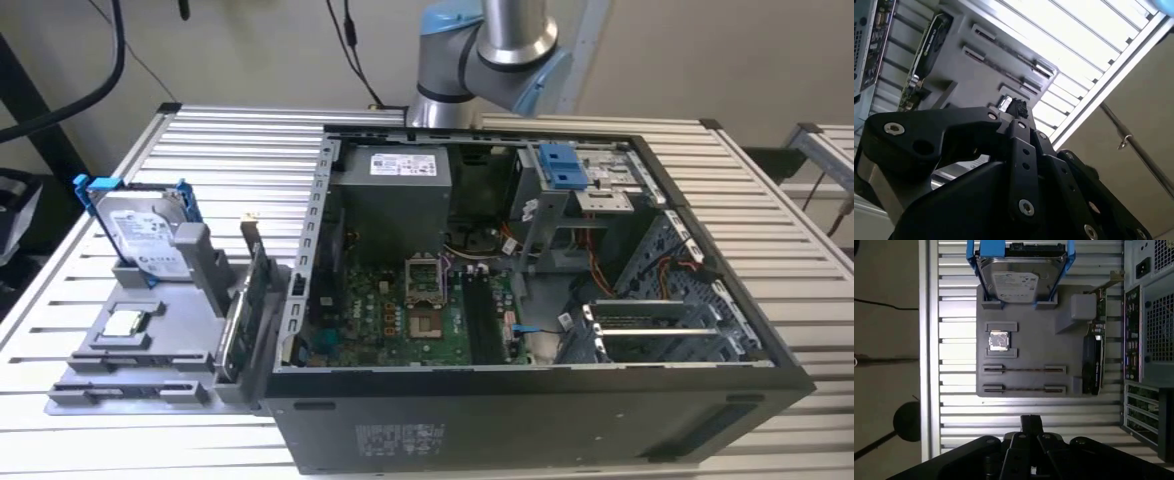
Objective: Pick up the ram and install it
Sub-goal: 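Pick up the ram and move it above insertion slot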
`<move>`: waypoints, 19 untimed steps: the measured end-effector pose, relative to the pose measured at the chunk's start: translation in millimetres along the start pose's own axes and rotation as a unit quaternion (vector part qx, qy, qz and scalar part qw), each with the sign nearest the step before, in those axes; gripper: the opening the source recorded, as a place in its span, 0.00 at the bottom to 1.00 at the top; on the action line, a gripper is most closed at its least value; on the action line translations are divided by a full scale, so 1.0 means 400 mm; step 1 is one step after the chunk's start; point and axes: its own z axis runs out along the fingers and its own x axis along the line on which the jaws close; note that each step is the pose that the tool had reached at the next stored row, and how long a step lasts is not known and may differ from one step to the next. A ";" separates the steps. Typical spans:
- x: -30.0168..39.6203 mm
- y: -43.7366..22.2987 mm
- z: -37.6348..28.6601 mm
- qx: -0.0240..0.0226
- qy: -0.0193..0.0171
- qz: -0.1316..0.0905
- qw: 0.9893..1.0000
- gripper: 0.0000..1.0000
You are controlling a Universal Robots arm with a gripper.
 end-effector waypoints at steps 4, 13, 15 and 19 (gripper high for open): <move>0.000 0.000 0.000 0.002 0.001 -0.018 1.000 0.11; 0.000 0.000 0.000 0.008 0.003 -0.061 0.998 0.11; 0.000 0.000 0.000 0.009 0.003 -0.072 0.997 0.11; 0.000 0.001 0.000 0.012 0.004 -0.092 0.996 0.11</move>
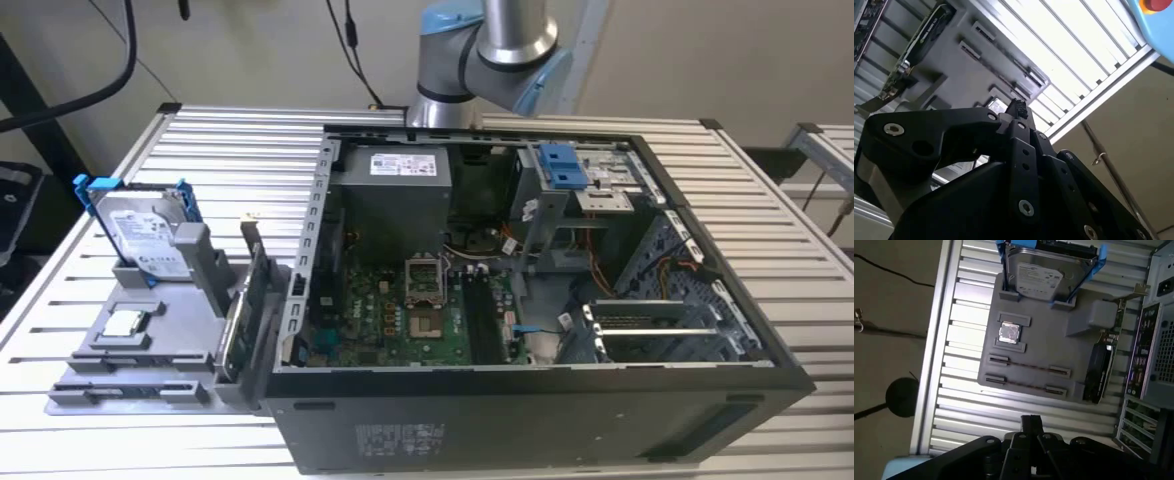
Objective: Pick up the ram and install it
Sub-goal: 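Pick up the ram and move it above insertion slot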
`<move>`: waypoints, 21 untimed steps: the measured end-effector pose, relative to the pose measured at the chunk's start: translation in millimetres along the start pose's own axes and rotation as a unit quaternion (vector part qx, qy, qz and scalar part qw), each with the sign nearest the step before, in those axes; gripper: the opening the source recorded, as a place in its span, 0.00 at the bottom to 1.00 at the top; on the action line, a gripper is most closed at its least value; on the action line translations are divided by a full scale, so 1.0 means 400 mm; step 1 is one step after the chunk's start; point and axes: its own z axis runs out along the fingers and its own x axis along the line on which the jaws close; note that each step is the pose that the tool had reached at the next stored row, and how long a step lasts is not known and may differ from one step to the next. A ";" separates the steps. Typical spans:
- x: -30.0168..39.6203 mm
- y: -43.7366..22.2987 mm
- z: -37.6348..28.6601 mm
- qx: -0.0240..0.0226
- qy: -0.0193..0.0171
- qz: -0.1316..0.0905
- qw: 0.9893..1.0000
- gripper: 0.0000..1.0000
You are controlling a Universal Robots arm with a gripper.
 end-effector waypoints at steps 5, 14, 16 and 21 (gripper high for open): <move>0.000 0.001 0.000 0.005 0.001 -0.021 1.000 0.11; 0.000 0.001 0.000 0.011 0.003 -0.065 0.998 0.11; 0.000 0.001 0.000 0.012 0.004 -0.075 0.997 0.11; 0.000 0.001 0.000 0.012 0.004 -0.105 0.994 0.11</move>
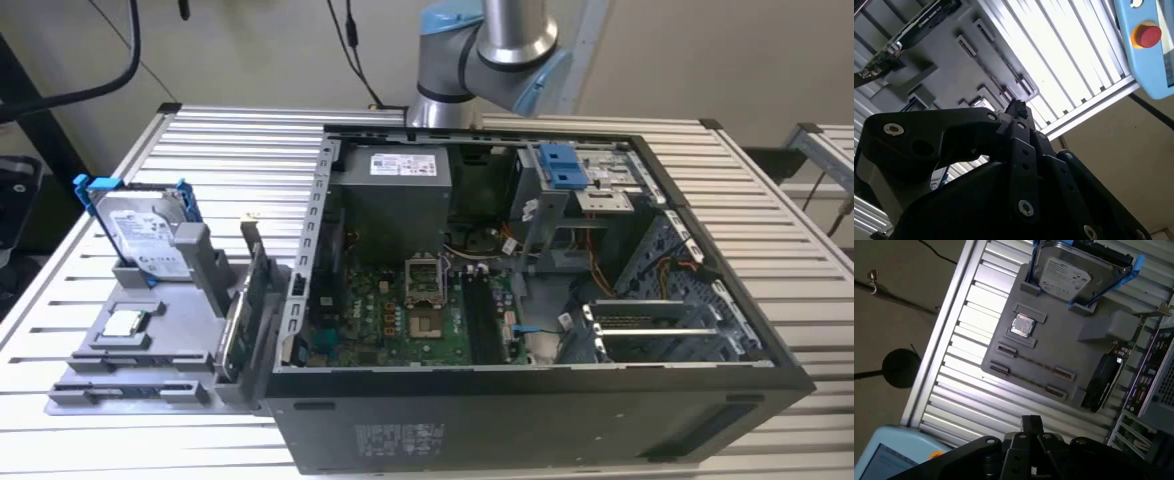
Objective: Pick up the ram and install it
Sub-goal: 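Pick up the ram and move it above insertion slot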
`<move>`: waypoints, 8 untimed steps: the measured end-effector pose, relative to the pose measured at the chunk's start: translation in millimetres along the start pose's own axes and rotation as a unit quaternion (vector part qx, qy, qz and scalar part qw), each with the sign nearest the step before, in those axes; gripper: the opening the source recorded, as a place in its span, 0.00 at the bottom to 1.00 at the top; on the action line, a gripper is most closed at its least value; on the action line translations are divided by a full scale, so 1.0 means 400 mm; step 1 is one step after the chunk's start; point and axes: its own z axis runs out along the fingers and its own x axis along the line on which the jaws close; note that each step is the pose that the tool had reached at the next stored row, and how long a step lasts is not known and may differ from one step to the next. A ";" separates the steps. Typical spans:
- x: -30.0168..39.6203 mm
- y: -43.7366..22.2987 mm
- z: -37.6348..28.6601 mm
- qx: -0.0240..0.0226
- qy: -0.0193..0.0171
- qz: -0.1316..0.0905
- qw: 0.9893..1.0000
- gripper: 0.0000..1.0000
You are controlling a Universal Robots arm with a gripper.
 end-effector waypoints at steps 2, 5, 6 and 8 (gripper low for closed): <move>0.000 0.000 0.000 0.000 0.000 -0.013 1.000 0.11; 0.000 0.000 0.000 0.001 0.000 -0.033 0.999 0.11; 0.000 0.000 0.000 0.001 0.000 -0.039 0.999 0.11; 0.000 0.000 0.000 0.001 0.000 -0.051 0.999 0.11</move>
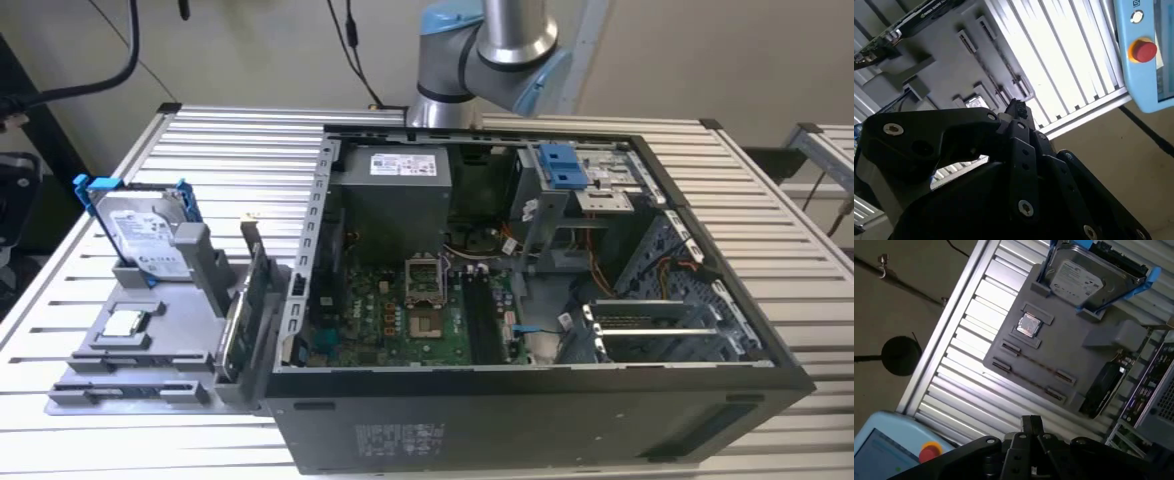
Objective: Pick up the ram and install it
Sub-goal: 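Pick up the ram and move it above insertion slot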
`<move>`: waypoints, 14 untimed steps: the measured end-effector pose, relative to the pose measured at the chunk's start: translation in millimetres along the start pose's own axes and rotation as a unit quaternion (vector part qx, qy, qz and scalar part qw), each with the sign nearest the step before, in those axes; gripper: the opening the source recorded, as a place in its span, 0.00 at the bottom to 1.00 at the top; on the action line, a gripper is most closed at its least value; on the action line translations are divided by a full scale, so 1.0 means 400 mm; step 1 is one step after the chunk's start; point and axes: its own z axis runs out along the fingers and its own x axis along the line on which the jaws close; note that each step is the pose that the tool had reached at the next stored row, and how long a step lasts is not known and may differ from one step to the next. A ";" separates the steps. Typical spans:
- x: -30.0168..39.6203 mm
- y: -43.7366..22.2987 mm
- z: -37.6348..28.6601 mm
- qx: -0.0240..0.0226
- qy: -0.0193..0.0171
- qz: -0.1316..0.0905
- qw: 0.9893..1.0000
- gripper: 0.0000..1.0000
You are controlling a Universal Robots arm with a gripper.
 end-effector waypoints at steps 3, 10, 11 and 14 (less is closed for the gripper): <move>0.000 0.000 0.000 0.000 0.000 -0.018 1.000 0.11; 0.000 0.000 0.000 0.003 0.001 -0.060 0.998 0.11; 0.000 0.000 0.000 0.003 0.001 -0.066 0.998 0.11; 0.000 0.000 0.000 0.004 0.002 -0.083 0.997 0.11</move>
